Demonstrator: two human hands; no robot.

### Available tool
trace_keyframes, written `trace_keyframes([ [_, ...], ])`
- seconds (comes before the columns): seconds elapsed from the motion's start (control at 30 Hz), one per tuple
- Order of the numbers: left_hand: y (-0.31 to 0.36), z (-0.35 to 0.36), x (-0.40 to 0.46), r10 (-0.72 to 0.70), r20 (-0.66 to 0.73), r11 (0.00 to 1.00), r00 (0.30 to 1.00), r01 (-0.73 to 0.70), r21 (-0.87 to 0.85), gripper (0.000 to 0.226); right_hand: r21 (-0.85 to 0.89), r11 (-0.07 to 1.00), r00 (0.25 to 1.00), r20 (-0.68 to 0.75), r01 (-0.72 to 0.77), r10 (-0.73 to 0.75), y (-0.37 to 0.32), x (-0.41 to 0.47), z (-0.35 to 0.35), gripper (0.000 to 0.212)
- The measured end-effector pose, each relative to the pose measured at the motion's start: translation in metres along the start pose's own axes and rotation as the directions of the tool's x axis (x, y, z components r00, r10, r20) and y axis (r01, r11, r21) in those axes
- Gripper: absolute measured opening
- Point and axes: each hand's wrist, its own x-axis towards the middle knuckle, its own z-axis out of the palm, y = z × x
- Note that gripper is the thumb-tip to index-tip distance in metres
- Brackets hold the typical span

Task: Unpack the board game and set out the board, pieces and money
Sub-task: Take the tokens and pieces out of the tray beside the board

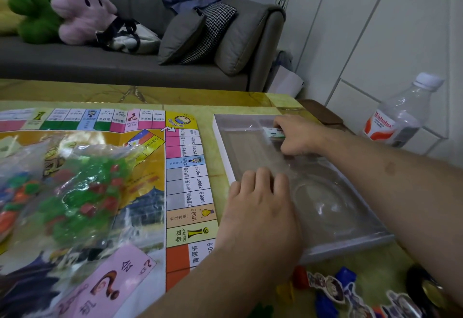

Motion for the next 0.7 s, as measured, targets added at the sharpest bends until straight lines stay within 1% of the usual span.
trace_keyframes([
  [0.17, -0.0004, -0.0004, -0.0002, -0.001, 0.005, 1.000, 1.000, 0.001, -0.004, 0.028, -0.048, 0.999, 1.000, 0.007, 0.000, 0.000, -0.0004, 0.0052, 0.0039, 0.051],
  [0.33, 0.0007, -0.0014, -0.0003, -0.008, 0.013, 1.000, 1.000, 0.008, 0.003, 0.028, -0.064, 0.998, 1.000, -0.028, 0.008, -0.009, 0.0037, 0.0070, 0.0042, 0.039],
  [0.47, 0.0012, -0.0013, 0.0006, -0.010, 0.025, 1.000, 1.000, 0.010, 0.003, 0.029, -0.081, 0.996, 0.999, -0.030, 0.024, -0.027, 0.0070, 0.0052, 0.0040, 0.038],
  [0.57, 0.0009, 0.0000, 0.0002, -0.013, 0.006, 1.000, 1.000, 0.013, 0.008, 0.028, -0.036, 0.999, 0.998, -0.048, 0.037, -0.038, 0.0047, 0.0024, 0.0055, 0.030],
  [0.7, 0.0006, 0.0017, -0.0001, -0.016, -0.014, 1.000, 1.000, 0.016, -0.003, 0.027, 0.012, 0.998, 0.996, -0.063, 0.059, -0.058, 0.0063, 0.0020, 0.0082, 0.029],
])
